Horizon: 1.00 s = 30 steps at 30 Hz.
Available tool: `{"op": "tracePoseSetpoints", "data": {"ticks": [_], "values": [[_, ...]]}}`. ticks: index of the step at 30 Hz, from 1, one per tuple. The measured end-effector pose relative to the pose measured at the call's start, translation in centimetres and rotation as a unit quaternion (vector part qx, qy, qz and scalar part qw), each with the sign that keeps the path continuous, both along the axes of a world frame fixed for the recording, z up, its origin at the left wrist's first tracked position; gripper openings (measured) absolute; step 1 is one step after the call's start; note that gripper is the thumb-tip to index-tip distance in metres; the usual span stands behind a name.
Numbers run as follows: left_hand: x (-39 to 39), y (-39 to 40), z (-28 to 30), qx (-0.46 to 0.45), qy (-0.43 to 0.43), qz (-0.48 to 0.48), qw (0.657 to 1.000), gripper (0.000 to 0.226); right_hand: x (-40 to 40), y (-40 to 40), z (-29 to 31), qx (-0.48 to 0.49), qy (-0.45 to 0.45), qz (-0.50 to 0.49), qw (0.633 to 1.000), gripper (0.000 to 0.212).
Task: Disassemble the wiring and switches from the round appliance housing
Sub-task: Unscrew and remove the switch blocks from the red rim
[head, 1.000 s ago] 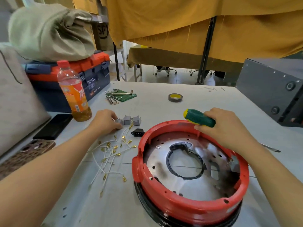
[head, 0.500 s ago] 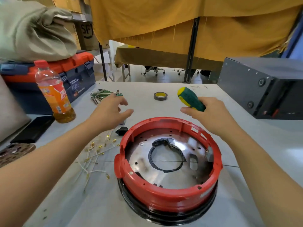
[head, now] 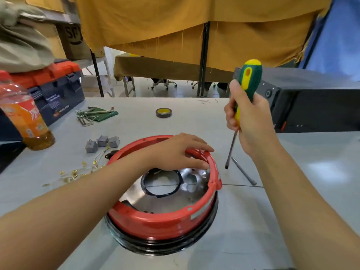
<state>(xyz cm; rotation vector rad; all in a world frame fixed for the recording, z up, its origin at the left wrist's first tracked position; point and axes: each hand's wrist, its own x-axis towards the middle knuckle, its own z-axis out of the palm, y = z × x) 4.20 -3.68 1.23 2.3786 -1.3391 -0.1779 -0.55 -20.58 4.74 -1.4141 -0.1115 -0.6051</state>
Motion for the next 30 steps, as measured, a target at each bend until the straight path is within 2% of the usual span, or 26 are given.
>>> {"op": "tracePoseSetpoints", "data": {"ticks": [4, 8, 15, 21, 30], "values": [[0.6, -0.2, -0.2, 0.014, 0.004, 0.032, 0.999, 0.044, -0.1, -0.5, 0.3, 0.027, -0.021, 0.03, 0.999, 0.021], [1.5, -0.6, -0.2, 0.02, -0.002, 0.077, 0.997, 0.044, 0.4, -0.3, 0.6, 0.015, -0.065, -0.011, 0.998, 0.019], [1.9, -0.5, -0.8, 0.014, -0.032, 0.099, 0.994, 0.043, 1.5, 0.1, 1.3, 0.087, -0.132, -0.048, 0.986, 0.021], [1.9, -0.5, -1.4, -0.004, -0.033, 0.107, 0.994, 0.042, 1.4, 0.6, 0.7, 0.075, -0.134, -0.068, 0.986, 0.014], [1.9, -0.5, -1.4, -0.009, -0.028, 0.105, 0.994, 0.041, 1.5, 0.5, 0.9, 0.053, -0.132, -0.064, 0.988, 0.018]]}}
